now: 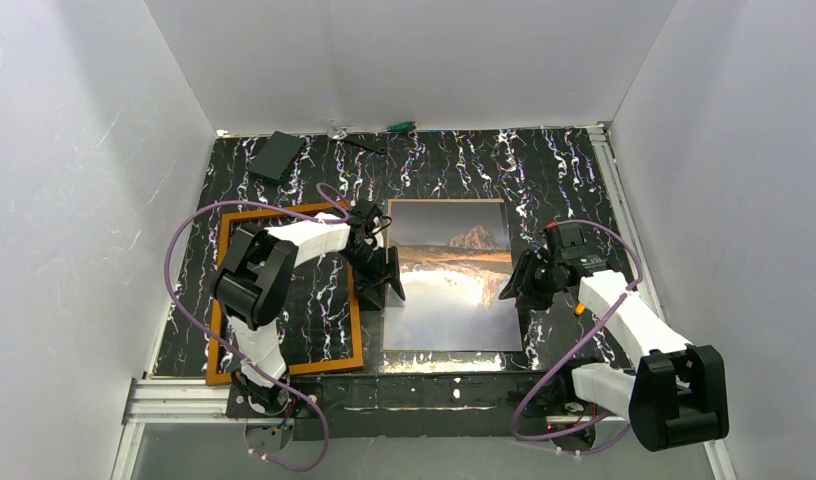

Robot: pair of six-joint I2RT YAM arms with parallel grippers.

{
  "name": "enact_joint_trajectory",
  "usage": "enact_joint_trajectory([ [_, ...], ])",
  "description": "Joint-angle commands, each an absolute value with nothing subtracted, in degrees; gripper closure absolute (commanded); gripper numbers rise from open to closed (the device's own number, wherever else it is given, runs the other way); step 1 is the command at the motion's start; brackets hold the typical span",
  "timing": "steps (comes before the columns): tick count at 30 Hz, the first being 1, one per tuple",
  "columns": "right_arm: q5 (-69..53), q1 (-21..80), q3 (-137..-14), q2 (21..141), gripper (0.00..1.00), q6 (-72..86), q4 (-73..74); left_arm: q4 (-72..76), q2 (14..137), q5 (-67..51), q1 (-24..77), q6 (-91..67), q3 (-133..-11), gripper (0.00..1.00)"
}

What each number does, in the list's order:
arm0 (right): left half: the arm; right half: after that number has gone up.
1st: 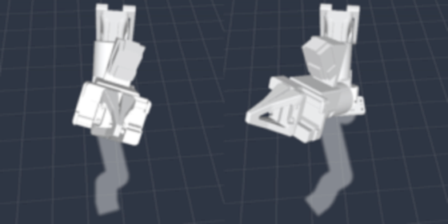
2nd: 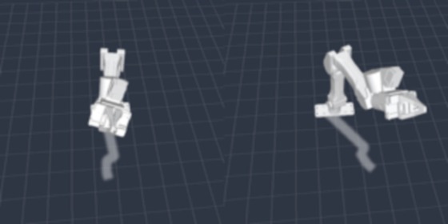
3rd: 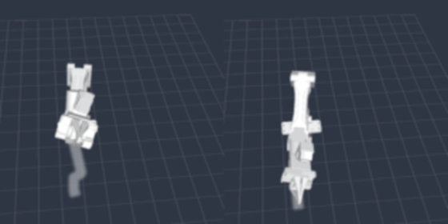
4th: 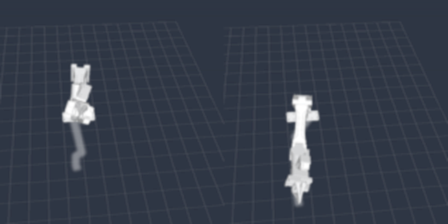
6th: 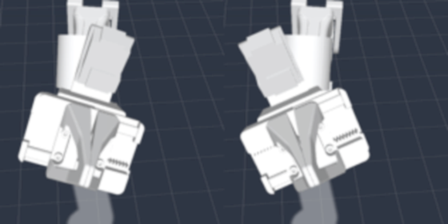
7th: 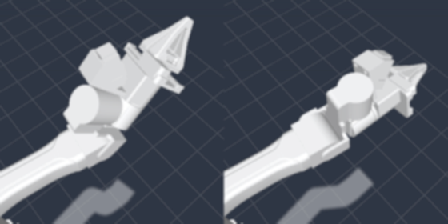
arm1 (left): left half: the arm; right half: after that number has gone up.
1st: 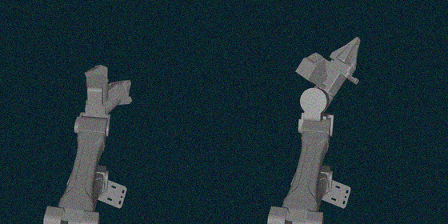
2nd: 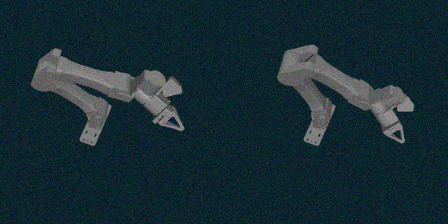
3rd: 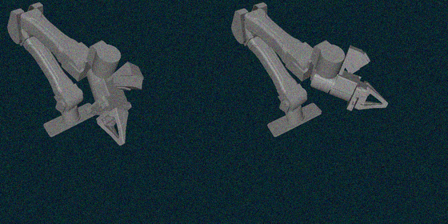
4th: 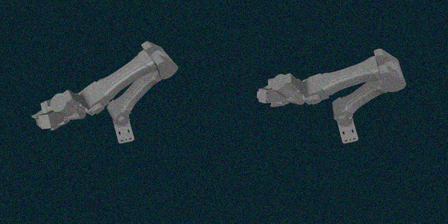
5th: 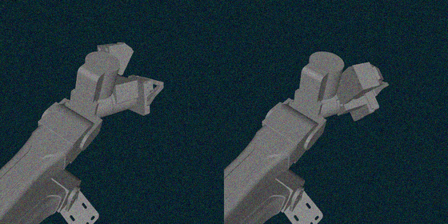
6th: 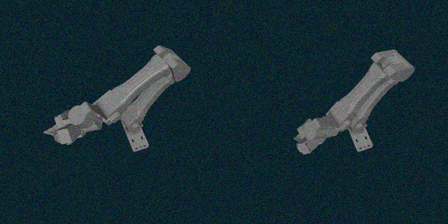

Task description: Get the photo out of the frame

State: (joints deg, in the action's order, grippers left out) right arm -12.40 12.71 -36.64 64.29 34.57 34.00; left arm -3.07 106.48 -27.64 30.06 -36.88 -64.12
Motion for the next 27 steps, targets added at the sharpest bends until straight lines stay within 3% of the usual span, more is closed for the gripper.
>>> enact_joint_trajectory([
  [1, -21.67, 13.26, -37.56, 63.41, 0.49, 37.72, 29.79, -10.17, 106.52, -24.04, 30.67, -34.3, -63.64, 0.33],
  [9, -17.31, 13.18, -37.52, 68.26, 0.48, 34.55, 31.92, -20.28, 103.4, -20.14, 30.67, -30.4, -69.66, 0.16],
  [12, -13.58, 13.08, -37.56, 67.1, 0.47, 35.16, 33.36, -22.02, 104.78, -21.97, 30.67, -29.28, -71.42, 0.14],
  [20, -7.04, 12.84, -38.01, 64.0, 0.46, 36.72, 39.95, -22.36, 102.95, -22.2, 31.16, -28.67, -71.62, 0.16],
  [27, -5.07, 14.09, -32.96, 59.71, 0.49, 42.48, 44.57, -16.3, 104.22, -27.29, 36.1, -33.26, -72.72, 0.25],
])
